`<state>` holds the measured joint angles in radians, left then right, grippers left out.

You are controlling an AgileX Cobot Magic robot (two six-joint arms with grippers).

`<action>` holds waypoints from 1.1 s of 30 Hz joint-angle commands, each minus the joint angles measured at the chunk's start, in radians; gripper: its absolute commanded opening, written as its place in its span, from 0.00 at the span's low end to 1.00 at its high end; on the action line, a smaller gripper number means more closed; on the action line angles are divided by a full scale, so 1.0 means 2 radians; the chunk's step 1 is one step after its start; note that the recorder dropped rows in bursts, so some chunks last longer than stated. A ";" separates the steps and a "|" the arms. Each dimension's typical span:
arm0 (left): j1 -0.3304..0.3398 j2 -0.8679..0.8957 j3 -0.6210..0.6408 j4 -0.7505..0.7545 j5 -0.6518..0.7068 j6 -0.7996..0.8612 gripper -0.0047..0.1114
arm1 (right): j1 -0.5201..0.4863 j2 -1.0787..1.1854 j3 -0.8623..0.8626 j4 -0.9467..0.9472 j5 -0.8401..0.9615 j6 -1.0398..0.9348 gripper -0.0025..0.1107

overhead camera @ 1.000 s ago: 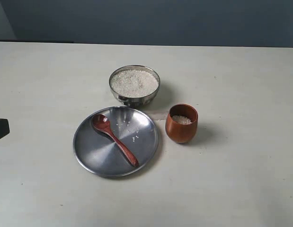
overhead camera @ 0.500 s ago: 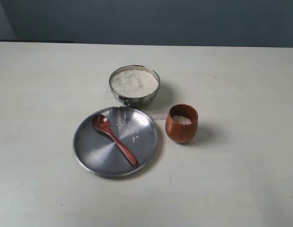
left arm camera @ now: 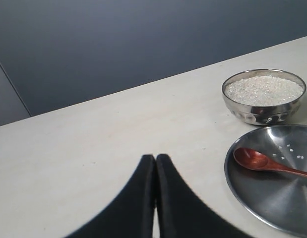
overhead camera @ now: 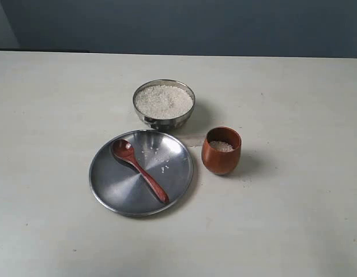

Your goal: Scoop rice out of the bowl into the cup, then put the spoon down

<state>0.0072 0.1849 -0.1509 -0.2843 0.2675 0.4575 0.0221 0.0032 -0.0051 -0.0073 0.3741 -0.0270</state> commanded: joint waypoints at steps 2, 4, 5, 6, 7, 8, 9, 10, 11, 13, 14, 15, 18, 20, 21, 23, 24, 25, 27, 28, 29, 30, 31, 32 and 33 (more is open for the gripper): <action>0.001 -0.017 0.026 0.001 -0.009 -0.002 0.04 | -0.003 -0.002 0.003 -0.003 -0.007 0.000 0.02; 0.001 -0.025 0.033 0.001 -0.010 -0.003 0.04 | -0.003 -0.002 0.003 -0.003 -0.007 0.000 0.02; 0.001 -0.029 0.037 0.001 -0.010 -0.005 0.04 | -0.003 -0.002 0.003 -0.003 -0.007 0.000 0.02; 0.001 -0.035 0.041 0.001 -0.010 -0.007 0.04 | -0.003 -0.002 0.003 -0.003 -0.007 0.000 0.02; 0.001 -0.041 0.045 0.001 -0.010 -0.017 0.04 | -0.003 -0.002 0.003 -0.003 -0.007 0.000 0.02; 0.001 -0.047 0.049 0.001 -0.013 -0.028 0.04 | -0.003 -0.002 0.003 -0.003 -0.007 0.000 0.02; 0.001 -0.053 0.053 0.001 -0.016 -0.040 0.04 | -0.003 -0.002 0.003 -0.003 -0.007 0.000 0.02; 0.001 -0.059 0.057 0.001 -0.018 -0.053 0.04 | -0.003 -0.002 0.003 -0.003 -0.007 0.000 0.02; 0.001 -0.063 0.060 0.001 -0.018 -0.061 0.04 | -0.003 -0.002 0.003 -0.003 -0.007 0.000 0.02; 0.001 -0.069 0.066 0.001 -0.018 -0.081 0.04 | -0.003 -0.002 0.003 -0.003 -0.007 0.000 0.02; 0.001 -0.072 0.066 0.001 -0.017 -0.086 0.04 | -0.003 -0.002 0.003 -0.003 -0.007 0.000 0.02; 0.001 -0.074 0.066 0.002 -0.014 -0.090 0.04 | -0.003 -0.002 0.003 -0.003 -0.007 0.000 0.02; 0.001 -0.081 0.066 0.002 -0.015 -0.098 0.04 | -0.003 -0.002 0.003 -0.003 -0.007 0.000 0.02; 0.001 -0.086 0.066 0.002 -0.013 -0.098 0.04 | -0.003 -0.002 0.003 -0.003 -0.007 0.000 0.02; 0.001 -0.091 0.066 0.004 -0.007 -0.098 0.04 | -0.003 -0.002 0.003 -0.003 -0.007 0.000 0.02; 0.001 -0.092 0.066 0.005 0.006 -0.098 0.04 | -0.003 -0.002 0.003 -0.003 -0.007 0.000 0.02; 0.001 -0.092 0.066 0.006 0.015 -0.100 0.04 | -0.003 -0.002 0.003 -0.003 -0.007 0.000 0.02; 0.001 -0.092 0.066 0.016 0.016 -0.120 0.04 | -0.003 -0.002 0.003 -0.003 -0.007 0.000 0.02; 0.001 -0.092 0.066 0.054 0.029 -0.171 0.04 | -0.003 -0.002 0.003 -0.003 -0.007 0.000 0.02; 0.001 -0.092 0.066 0.071 0.036 -0.190 0.04 | -0.003 -0.002 0.003 -0.003 -0.007 0.000 0.02; 0.001 -0.092 0.066 0.076 0.045 -0.193 0.04 | -0.003 -0.002 0.003 -0.003 -0.007 0.000 0.02; 0.001 -0.092 0.066 0.079 0.047 -0.198 0.04 | -0.003 -0.002 0.003 -0.003 -0.007 0.000 0.02; 0.001 -0.092 0.066 0.080 0.047 -0.202 0.04 | -0.003 -0.002 0.003 -0.003 -0.007 0.000 0.02; 0.001 -0.092 0.066 0.082 0.048 -0.211 0.04 | -0.003 -0.002 0.003 -0.003 -0.007 0.000 0.02; 0.001 -0.092 0.066 0.088 0.050 -0.222 0.04 | -0.003 -0.002 0.003 -0.003 -0.007 0.000 0.02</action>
<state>0.0072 0.0064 -0.0219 -0.1341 0.3604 0.0637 0.0221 0.0032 -0.0051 -0.0073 0.3721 -0.0270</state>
